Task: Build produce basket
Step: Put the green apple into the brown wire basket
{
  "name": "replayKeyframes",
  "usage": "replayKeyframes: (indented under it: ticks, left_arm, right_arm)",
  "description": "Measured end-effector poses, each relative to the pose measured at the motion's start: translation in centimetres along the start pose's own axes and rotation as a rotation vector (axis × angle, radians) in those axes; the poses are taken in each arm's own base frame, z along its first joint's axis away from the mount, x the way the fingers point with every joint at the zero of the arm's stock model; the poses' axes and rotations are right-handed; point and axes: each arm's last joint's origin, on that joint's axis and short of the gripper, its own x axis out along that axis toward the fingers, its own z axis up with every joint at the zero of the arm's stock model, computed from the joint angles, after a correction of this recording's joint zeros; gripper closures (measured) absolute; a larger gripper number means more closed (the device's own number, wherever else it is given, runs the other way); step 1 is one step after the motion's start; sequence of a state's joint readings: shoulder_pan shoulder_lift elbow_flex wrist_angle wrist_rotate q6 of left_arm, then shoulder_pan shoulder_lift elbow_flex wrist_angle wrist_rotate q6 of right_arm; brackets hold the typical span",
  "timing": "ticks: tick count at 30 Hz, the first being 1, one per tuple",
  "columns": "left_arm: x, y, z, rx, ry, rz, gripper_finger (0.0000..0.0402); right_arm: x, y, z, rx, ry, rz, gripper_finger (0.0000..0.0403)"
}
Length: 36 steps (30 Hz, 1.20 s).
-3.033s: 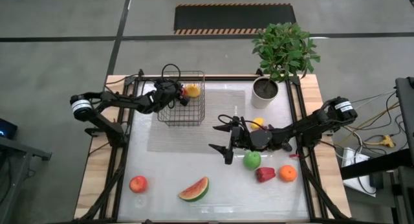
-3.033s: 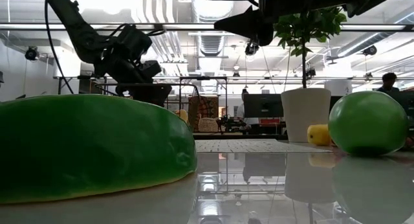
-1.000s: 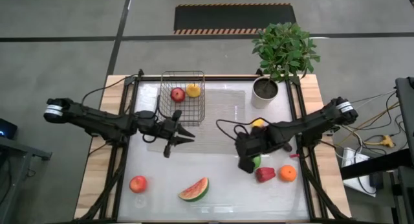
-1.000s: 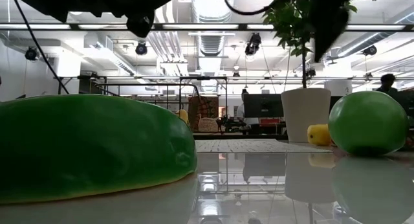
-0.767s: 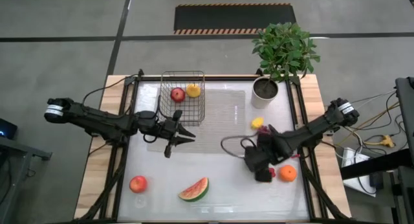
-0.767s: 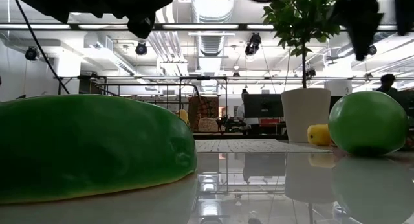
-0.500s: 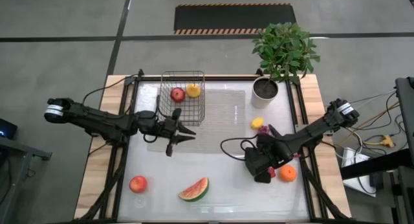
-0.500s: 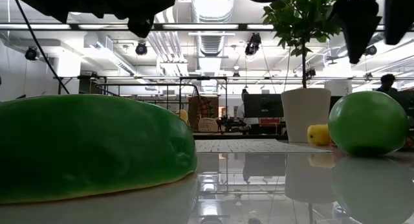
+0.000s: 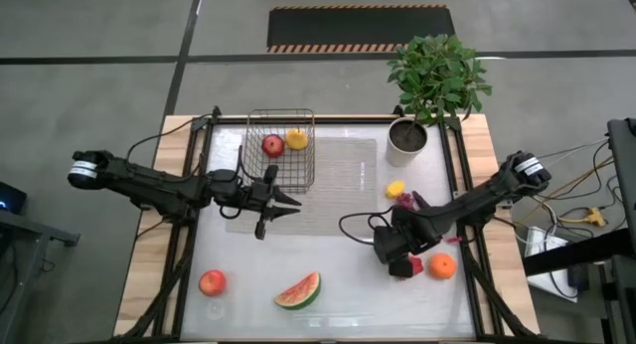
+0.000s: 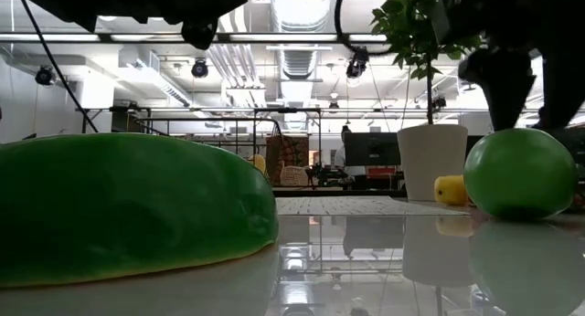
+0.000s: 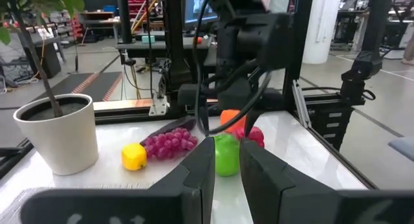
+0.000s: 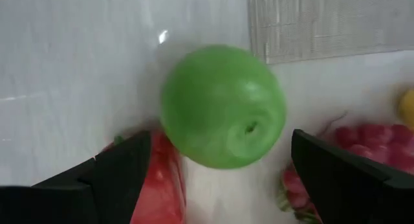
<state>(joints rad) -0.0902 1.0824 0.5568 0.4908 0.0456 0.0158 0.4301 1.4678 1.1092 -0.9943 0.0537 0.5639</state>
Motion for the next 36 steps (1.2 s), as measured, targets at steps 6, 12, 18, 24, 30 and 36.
replayKeyframes:
  ticks: [6, 12, 18, 24, 30, 36]
  left_arm:
    - [0.0, 0.0, 0.0, 0.003, -0.002, 0.0, 0.0347]
    - [0.0, 0.0, 0.1, 0.023, -0.007, 0.001, 0.0347]
    - [0.0, 0.0, 0.1, 0.024, -0.011, 0.001, 0.0347]
    - [0.1, 0.0, 0.0, 0.018, -0.004, -0.001, 0.0347]
    - [1.1, -0.2, -1.3, -0.005, 0.052, -0.009, 0.0347]
    - [2.8, -0.5, -2.5, -0.012, 0.037, -0.024, 0.0347]
  right_arm:
    - [2.1, -0.6, -0.2, 0.011, -0.025, 0.08, 0.0051]
    - [3.2, -1.0, -0.1, 0.021, -0.056, 0.106, 0.0054]
    - [3.7, -1.5, 0.1, 0.056, -0.057, 0.138, 0.0073]
    - [2.2, -1.4, 0.8, 0.003, -0.116, 0.134, 0.0067]
    - [1.5, -1.3, 1.5, 0.018, -0.174, 0.098, 0.0053]
    - [1.5, -1.6, 2.0, 0.07, -0.224, 0.094, 0.0049]
